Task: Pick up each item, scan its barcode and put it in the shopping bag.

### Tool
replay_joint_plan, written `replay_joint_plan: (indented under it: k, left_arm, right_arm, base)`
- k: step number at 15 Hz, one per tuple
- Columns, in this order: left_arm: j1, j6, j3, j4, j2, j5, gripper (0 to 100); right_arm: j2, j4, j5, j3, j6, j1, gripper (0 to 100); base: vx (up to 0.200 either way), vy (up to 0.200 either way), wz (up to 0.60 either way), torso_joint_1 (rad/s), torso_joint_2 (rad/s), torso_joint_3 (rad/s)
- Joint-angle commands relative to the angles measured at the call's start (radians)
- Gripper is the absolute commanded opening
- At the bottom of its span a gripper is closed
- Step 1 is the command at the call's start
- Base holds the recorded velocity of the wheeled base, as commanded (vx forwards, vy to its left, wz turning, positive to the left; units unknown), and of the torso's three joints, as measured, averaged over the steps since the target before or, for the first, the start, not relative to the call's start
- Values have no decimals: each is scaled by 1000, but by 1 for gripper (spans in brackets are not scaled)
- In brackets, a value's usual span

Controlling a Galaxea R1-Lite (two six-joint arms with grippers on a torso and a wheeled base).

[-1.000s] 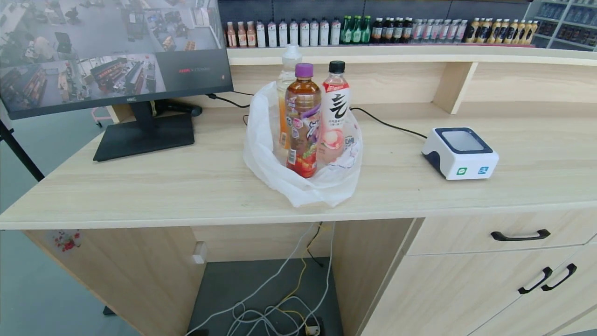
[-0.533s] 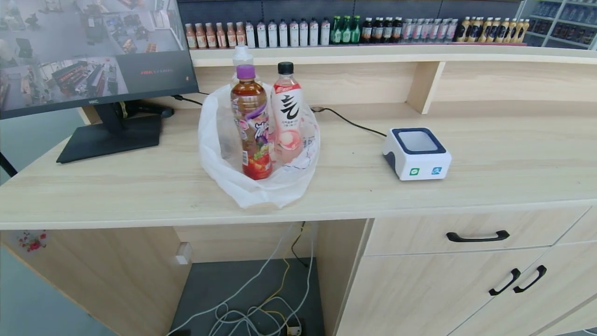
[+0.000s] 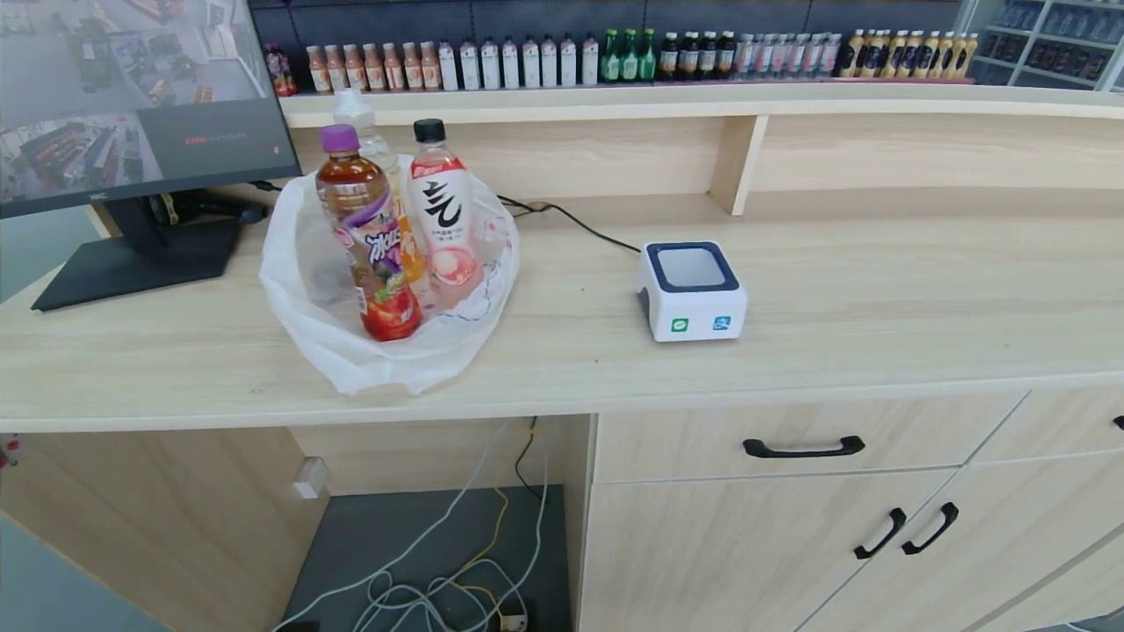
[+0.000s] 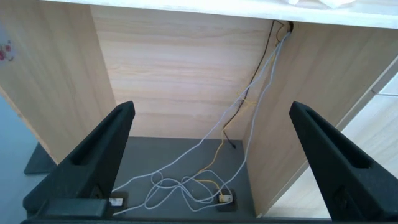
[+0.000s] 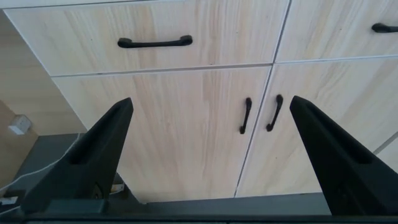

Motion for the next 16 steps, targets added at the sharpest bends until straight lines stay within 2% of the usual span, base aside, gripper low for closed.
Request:
replay_joint_plan:
  k: [1, 7, 16]
  left_arm:
    - [0, -1, 0, 0, 0, 0, 100]
    - [0, -3, 0, -2, 0, 0, 100]
    - [0, 6, 0, 0, 0, 0, 100]
  right_arm:
    - [2, -1, 0, 0, 0, 0, 100]
    - [2, -1, 0, 0, 0, 0, 100]
    - [2, -1, 0, 0, -1, 0, 100]
  base:
    - [0, -200, 0, 2, 7, 12]
    - [0, -200, 0, 2, 2, 4]
    - [0, 0, 0, 0, 0, 0]
